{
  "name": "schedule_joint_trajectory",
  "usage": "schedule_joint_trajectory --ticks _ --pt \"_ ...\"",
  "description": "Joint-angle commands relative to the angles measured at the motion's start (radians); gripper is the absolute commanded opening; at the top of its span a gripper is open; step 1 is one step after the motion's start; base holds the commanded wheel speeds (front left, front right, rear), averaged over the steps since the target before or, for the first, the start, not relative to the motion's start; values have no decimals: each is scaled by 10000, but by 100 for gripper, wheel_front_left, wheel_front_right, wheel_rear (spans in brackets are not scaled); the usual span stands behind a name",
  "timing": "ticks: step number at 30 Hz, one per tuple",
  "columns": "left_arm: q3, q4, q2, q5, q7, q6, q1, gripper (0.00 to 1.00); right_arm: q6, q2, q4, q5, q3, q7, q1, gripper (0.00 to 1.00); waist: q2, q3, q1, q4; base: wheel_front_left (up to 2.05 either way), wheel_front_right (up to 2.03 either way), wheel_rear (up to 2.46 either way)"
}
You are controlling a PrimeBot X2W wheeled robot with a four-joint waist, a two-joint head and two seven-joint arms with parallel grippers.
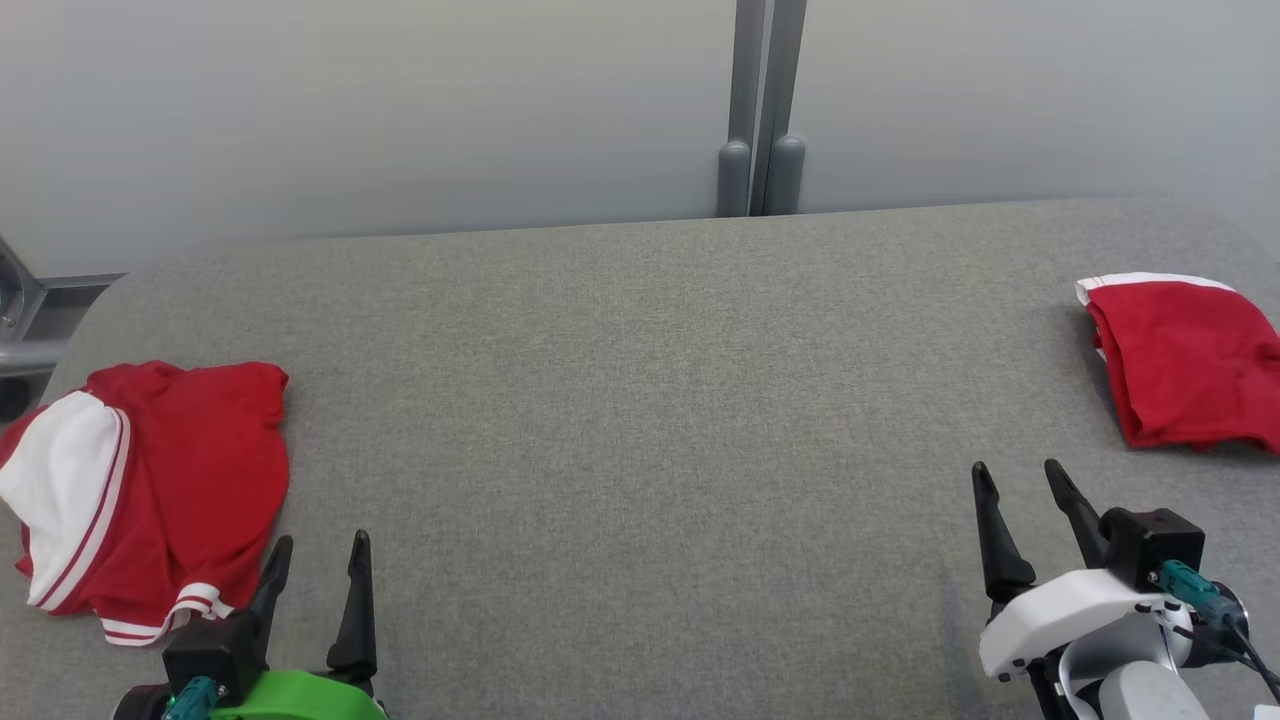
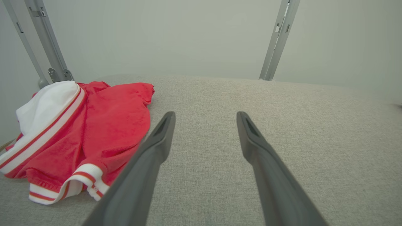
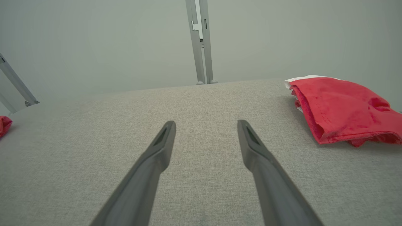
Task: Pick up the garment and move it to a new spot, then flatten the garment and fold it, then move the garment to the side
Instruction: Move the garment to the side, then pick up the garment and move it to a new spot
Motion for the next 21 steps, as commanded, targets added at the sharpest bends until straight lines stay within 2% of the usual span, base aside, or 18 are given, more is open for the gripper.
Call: schedule_joint_trajectory --ticks 1,21 --pt "71 -105 -26 56 -42 56 224 100 -13 -8 19 -114 118 96 -98 100 0 21 0 31 0 0 0" --pt "3 -95 -45 134 -43 40 29 100 -12 -6 122 -237 222 147 2 100 0 156 0 257 0 0 0"
